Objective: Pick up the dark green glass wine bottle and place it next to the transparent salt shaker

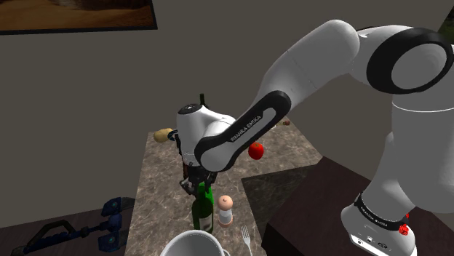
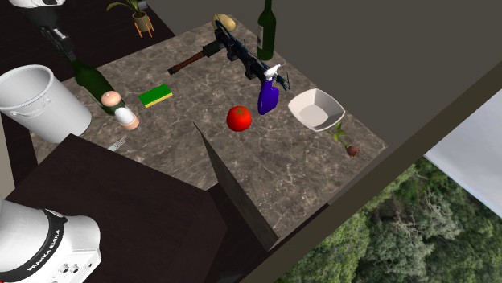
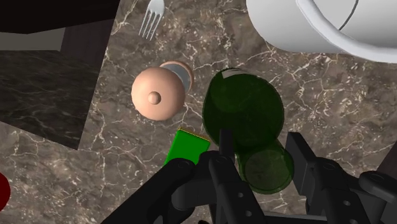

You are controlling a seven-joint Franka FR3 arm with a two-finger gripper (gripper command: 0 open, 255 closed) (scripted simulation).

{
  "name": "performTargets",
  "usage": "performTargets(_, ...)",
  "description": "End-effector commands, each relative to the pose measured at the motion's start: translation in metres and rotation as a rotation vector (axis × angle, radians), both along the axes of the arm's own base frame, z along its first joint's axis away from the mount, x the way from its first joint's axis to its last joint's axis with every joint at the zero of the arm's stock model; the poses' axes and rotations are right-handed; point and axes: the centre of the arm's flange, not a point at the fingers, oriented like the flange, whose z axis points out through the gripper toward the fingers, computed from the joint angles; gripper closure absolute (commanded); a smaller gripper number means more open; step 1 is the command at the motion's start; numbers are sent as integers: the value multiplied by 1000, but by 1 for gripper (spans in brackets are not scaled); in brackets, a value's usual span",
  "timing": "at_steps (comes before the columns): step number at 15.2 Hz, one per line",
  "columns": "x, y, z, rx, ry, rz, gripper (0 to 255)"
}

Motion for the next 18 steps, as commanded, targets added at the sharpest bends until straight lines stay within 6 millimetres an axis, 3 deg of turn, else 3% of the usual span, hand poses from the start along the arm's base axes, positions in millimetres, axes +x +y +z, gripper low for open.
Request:
performTargets(1,1,0,-11,0,-1,0,255)
performTargets(9,1,0,-11,0,-1,0,255)
performTargets(10,1,0,-11,0,-1,0,0)
performTargets(15,1,0,-11,0,-1,0,0)
performTargets(18,5,-3,28,0,-1,0,0)
